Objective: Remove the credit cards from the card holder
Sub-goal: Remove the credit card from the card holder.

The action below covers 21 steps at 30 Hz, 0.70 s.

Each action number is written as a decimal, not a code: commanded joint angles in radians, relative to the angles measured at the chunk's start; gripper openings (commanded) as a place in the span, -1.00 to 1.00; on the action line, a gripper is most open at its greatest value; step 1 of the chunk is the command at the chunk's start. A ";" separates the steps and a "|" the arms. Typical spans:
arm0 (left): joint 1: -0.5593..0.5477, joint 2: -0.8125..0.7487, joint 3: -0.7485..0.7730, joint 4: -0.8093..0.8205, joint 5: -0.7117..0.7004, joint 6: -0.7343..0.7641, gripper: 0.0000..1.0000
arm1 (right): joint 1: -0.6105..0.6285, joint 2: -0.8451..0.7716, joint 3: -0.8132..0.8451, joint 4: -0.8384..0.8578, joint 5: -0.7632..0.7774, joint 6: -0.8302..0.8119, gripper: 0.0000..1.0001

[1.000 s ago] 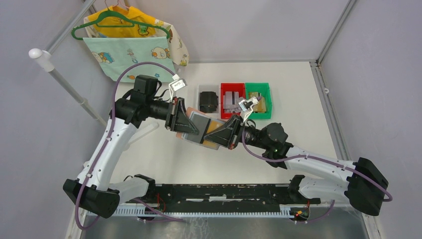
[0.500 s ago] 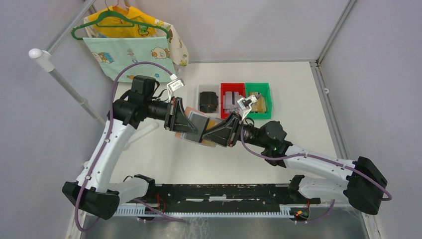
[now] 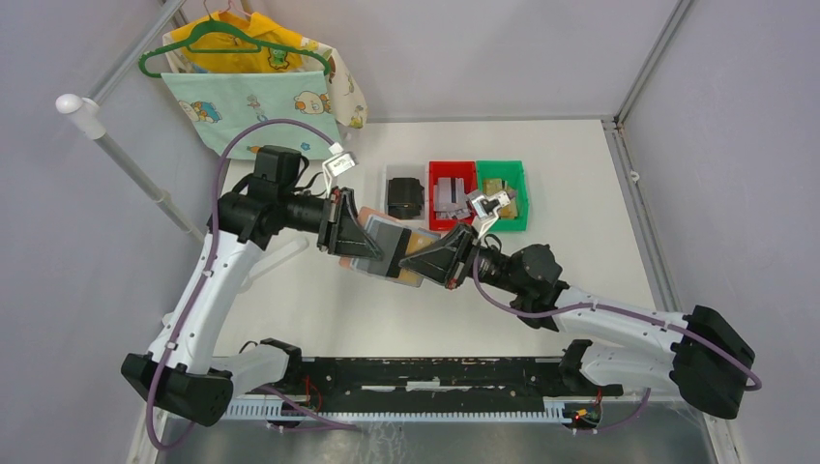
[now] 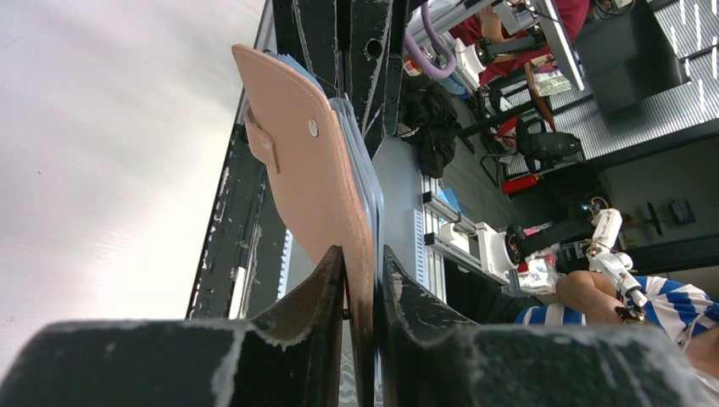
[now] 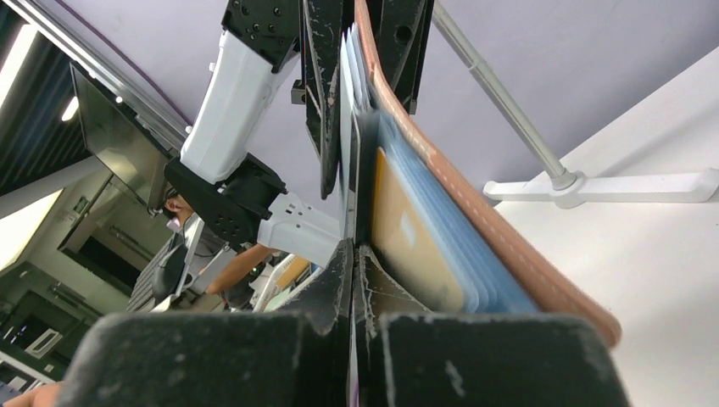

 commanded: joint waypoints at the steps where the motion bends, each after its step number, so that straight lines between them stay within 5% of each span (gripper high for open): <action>1: 0.015 -0.002 0.067 -0.008 0.138 0.010 -0.51 | -0.003 -0.017 -0.038 0.152 0.088 0.016 -1.00; 5: 0.042 0.003 0.073 -0.009 0.131 0.008 -0.72 | 0.020 0.007 -0.026 0.158 0.091 0.004 -1.00; 11: 0.077 -0.006 0.068 -0.008 0.133 0.011 -0.76 | 0.038 0.032 -0.030 0.204 0.103 0.001 -1.00; 15: 0.079 -0.012 0.063 -0.008 0.113 0.024 -0.94 | 0.039 0.059 0.030 0.163 0.089 -0.001 -0.55; 21: 0.079 -0.022 0.061 -0.007 0.088 0.025 -0.96 | 0.039 0.102 0.107 0.132 0.075 0.003 -0.43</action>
